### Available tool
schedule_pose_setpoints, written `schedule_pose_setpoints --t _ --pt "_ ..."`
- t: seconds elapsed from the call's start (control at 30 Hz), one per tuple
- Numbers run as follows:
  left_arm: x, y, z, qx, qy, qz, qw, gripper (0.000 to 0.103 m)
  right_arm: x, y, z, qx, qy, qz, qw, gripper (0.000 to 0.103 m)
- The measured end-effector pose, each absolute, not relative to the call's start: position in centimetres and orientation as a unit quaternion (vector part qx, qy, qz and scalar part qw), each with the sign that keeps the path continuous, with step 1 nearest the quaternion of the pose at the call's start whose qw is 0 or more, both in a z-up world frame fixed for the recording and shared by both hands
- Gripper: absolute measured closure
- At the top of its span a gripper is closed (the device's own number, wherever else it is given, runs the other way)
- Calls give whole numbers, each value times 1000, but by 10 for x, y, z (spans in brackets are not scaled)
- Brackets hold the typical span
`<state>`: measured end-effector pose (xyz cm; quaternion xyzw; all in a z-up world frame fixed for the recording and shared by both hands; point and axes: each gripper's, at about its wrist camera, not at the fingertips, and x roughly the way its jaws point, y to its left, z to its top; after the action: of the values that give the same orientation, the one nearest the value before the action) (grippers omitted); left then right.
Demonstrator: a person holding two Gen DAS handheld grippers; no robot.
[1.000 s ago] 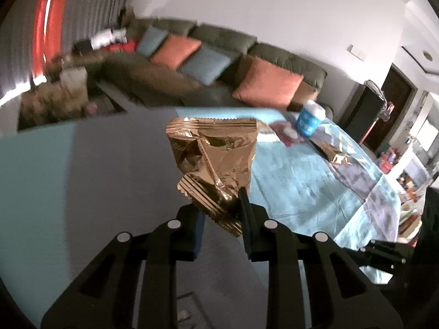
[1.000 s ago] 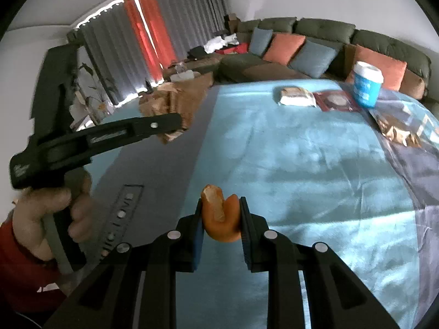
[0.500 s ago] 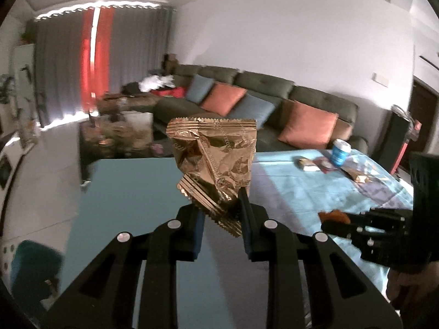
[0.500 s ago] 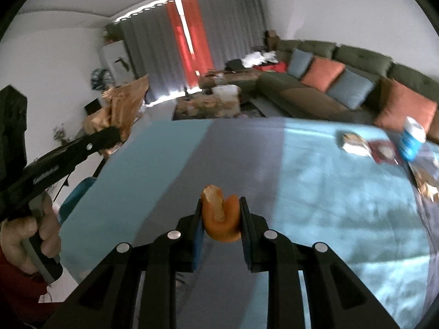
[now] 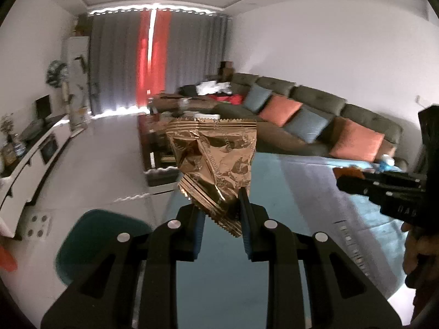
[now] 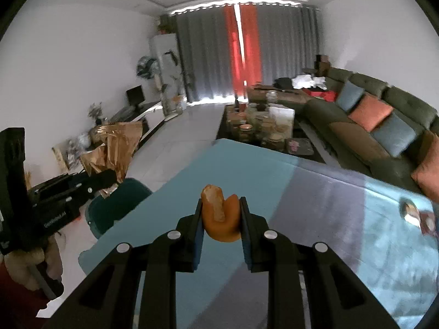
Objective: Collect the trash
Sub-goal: 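Carry the foil wrapper and orange peel over the green bin and open both grippers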
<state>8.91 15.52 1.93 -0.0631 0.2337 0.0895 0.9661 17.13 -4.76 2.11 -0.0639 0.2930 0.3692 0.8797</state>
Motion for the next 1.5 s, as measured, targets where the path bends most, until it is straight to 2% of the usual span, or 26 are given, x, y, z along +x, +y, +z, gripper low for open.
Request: schedule_pose_setpoints --t 0.37,0.8,1.1,1.5 --pt "33 233 12 -86 239 158 954 80 168 48 24 -119 291 424 850 81" --pt "-8 290 -5 -106 252 205 940 80 161 109 12 -152 308 465 816 81" --pt "-16 330 -44 -136 290 232 919 80 160 166 -8 -184 334 502 776 81" --pt "21 375 -116 -170 355 236 889 79 161 240 -54 -244 390 523 717 81"
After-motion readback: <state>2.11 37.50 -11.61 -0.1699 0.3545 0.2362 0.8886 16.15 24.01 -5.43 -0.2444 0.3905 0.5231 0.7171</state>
